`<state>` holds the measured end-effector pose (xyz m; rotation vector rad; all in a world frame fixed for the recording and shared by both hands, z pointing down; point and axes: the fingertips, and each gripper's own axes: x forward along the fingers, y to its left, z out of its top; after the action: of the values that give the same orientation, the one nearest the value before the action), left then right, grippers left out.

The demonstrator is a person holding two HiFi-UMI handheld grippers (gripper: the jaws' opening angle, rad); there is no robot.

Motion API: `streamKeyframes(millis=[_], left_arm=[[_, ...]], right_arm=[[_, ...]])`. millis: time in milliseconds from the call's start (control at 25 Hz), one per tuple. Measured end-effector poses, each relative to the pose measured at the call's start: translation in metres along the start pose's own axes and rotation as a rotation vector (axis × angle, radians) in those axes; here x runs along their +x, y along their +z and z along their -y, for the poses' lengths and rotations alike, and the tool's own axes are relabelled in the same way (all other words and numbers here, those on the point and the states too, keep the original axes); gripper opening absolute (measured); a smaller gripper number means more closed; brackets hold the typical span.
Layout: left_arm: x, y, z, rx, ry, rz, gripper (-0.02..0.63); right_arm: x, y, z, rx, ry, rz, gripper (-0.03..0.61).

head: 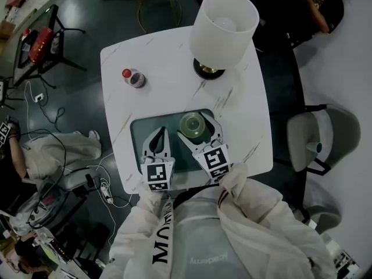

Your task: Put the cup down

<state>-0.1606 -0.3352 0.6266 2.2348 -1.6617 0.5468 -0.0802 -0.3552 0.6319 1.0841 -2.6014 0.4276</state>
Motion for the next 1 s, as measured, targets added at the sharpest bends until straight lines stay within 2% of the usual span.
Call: streamKeyframes(millis=[320, 1000], left_arm=[[0.007, -0.021, -0.004, -0.015, 0.012, -0.047, 0.011], [0.016, -0.029, -0.006, -0.021, 0.022, -0.066, 0.011]], right_arm=[[0.011, -0.011, 0.000, 0.002, -0.008, -0.023, 0.380], [0.031, -0.036, 0.011, 0.036, -0.004, -0.078, 0.380]])
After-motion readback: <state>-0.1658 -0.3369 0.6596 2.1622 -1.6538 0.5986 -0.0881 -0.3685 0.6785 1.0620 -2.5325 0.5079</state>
